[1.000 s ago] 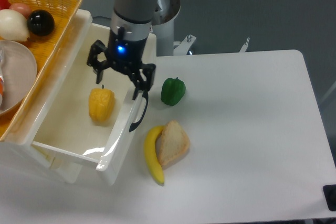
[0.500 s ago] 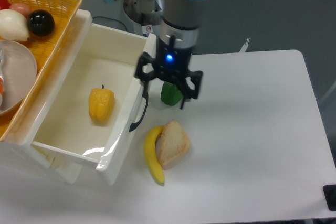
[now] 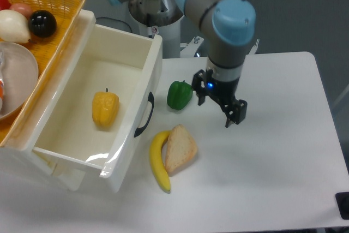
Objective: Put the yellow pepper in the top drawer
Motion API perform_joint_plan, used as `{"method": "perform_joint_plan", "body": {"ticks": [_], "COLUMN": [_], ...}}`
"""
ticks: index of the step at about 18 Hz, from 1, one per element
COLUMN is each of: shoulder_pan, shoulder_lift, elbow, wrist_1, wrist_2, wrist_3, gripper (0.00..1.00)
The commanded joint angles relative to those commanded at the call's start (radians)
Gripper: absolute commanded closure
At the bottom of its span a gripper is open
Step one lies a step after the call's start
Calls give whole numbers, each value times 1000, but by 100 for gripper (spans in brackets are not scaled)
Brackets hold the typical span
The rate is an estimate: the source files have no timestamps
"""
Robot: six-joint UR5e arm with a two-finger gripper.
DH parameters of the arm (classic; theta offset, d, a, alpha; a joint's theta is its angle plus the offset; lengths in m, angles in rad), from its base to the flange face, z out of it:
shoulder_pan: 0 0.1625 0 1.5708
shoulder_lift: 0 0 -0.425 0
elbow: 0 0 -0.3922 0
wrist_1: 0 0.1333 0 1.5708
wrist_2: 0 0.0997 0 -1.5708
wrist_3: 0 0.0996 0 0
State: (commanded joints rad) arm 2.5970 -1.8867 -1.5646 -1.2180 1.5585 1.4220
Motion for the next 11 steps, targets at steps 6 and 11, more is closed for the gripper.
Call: {"method": "perform_joint_plan", "body": {"ticks": [6,11], "shoulder_pan": [15,15], "shoulder_lift": [-67,-117], "elbow": [17,31], "wrist_1": [2,3], "wrist_2": [-2,-3], "wrist_3": [93,104], "gripper": [0,0]}}
